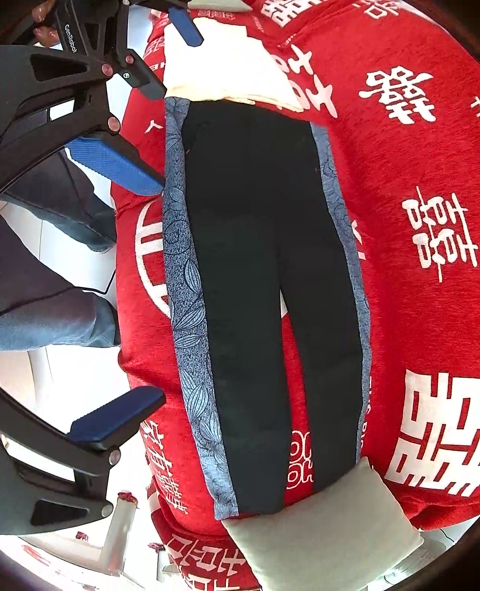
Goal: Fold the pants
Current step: 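Move both grippers toward the waistband edge of the black pants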
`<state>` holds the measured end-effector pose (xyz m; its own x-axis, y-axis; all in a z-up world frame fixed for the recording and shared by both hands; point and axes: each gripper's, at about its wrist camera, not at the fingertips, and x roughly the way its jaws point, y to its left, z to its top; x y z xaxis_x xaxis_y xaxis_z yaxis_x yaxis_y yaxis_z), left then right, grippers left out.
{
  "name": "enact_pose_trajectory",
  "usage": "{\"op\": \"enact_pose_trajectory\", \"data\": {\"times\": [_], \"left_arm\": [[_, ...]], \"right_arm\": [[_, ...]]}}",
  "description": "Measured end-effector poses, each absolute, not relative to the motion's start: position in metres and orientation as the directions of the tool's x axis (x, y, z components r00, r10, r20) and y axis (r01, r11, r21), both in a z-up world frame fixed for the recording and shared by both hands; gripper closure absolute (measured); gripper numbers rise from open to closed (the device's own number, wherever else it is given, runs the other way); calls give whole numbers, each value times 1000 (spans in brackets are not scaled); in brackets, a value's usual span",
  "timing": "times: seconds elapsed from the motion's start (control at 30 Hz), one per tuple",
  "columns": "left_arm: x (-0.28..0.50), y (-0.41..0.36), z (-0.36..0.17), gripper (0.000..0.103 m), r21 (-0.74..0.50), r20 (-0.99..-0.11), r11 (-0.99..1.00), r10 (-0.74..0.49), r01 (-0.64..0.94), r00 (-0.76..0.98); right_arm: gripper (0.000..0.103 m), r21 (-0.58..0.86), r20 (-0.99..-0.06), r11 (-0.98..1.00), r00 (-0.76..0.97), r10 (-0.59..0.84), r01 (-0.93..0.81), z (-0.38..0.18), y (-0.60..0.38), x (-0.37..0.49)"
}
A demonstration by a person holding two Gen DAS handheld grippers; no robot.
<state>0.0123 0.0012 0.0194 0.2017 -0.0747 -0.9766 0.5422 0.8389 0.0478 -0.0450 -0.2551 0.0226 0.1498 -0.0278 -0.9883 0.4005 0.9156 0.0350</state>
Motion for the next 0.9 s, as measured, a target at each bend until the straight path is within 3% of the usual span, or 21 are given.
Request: {"op": "enact_pose_trajectory", "data": {"times": [0.53,0.9], "left_arm": [[18,-11,18,0,72,-977,855,-43,513,208],[11,-34,21,0,109,-975,920,27,376,219]], "right_arm": [[0,30,-991,926,135,-23,378,16,-266,-39],[0,65,-992,947,122,27,313,12,-294,-35]]}}
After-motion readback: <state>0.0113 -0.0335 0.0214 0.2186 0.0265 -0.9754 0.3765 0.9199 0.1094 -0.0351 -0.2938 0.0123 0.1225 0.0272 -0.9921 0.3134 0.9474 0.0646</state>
